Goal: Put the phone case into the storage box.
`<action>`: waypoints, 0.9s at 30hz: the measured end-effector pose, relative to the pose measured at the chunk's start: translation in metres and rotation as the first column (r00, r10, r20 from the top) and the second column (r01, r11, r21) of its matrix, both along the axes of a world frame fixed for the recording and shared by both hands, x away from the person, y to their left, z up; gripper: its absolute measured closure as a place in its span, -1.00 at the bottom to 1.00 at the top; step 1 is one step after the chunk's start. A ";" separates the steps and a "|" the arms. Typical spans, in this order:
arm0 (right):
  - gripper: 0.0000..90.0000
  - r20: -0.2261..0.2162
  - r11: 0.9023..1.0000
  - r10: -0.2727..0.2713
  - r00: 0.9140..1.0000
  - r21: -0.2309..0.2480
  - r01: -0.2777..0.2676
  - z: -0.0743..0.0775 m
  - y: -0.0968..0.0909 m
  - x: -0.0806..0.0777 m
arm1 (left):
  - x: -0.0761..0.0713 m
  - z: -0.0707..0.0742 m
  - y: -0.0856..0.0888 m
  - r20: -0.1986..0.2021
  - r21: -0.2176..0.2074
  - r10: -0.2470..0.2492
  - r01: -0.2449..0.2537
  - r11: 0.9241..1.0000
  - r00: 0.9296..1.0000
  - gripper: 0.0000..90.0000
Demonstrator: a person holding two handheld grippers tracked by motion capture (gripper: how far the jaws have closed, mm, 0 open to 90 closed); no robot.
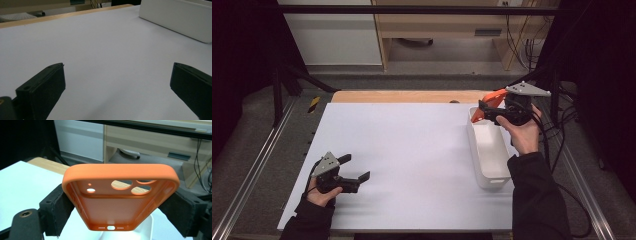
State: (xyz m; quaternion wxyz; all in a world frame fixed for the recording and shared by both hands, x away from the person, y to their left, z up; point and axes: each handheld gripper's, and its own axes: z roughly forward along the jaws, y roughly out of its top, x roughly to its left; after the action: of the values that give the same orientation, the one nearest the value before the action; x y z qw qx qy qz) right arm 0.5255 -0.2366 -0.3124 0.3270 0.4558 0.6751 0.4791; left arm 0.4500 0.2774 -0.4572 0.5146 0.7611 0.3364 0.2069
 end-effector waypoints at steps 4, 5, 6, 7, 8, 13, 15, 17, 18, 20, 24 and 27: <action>-0.64 -0.008 0.999 -0.033 0.999 -0.015 0.033 -0.002 0.000 0.009 | 0.000 0.000 0.000 -0.002 0.003 -0.004 0.004 1.000 1.000 -1.00; -0.64 -0.011 0.999 -0.037 0.999 -0.018 0.037 -0.002 0.000 0.010 | 0.001 -0.001 -0.001 -0.003 0.005 -0.005 0.005 1.000 1.000 -1.00; -0.64 -0.011 0.999 -0.037 0.999 -0.018 0.037 -0.002 0.000 0.010 | 0.001 -0.001 -0.001 -0.003 0.005 -0.005 0.005 1.000 1.000 -1.00; -0.64 -0.020 0.998 -0.054 0.998 -0.021 0.053 -0.004 0.000 0.016 | 0.001 -0.001 -0.001 -0.003 0.005 -0.006 0.006 1.000 1.000 -1.00; -0.64 -0.023 0.998 -0.061 0.998 -0.019 0.061 -0.005 0.000 0.018 | 0.001 -0.001 -0.001 -0.002 0.005 -0.006 0.006 1.000 1.000 -1.00; -0.64 -0.042 0.996 -0.090 0.995 -0.032 0.089 -0.010 0.002 0.028 | 0.001 -0.001 -0.001 0.000 0.005 -0.006 0.006 1.000 1.000 -1.00; -0.64 -0.049 0.994 -0.100 0.994 -0.037 0.098 -0.012 0.003 0.032 | 0.001 -0.001 -0.001 -0.001 0.005 -0.007 0.007 1.000 1.000 -1.00; -0.64 -0.057 0.993 -0.116 0.992 -0.042 0.114 -0.014 0.004 0.037 | 0.001 -0.001 -0.001 0.000 0.005 -0.008 0.008 1.000 1.000 -1.00; -0.64 -0.061 0.992 -0.122 0.991 -0.046 0.120 -0.015 0.004 0.039 | 0.001 -0.001 -0.001 0.000 0.005 -0.009 0.009 1.000 1.000 -1.00; -0.64 -0.071 0.991 -0.133 0.989 -0.044 0.130 -0.018 0.004 0.043 | 0.001 -0.001 -0.001 0.000 0.006 -0.009 0.009 1.000 1.000 -1.00; -0.64 -0.091 0.988 -0.153 0.984 -0.045 0.149 -0.025 0.004 0.050 | 0.001 -0.002 -0.002 -0.001 0.011 -0.011 0.011 1.000 1.000 -1.00; -0.64 -0.100 0.986 -0.166 0.981 -0.050 0.162 -0.029 0.004 0.054 | 0.001 -0.002 -0.002 -0.001 0.012 -0.012 0.012 1.000 1.000 -1.00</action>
State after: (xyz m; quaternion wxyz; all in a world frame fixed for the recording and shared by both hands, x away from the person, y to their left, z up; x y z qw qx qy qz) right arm 0.5792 -0.2321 -0.3409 0.3391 0.5273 0.6611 0.4121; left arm 0.4512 0.2755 -0.4591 0.5113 0.7662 0.3306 0.2055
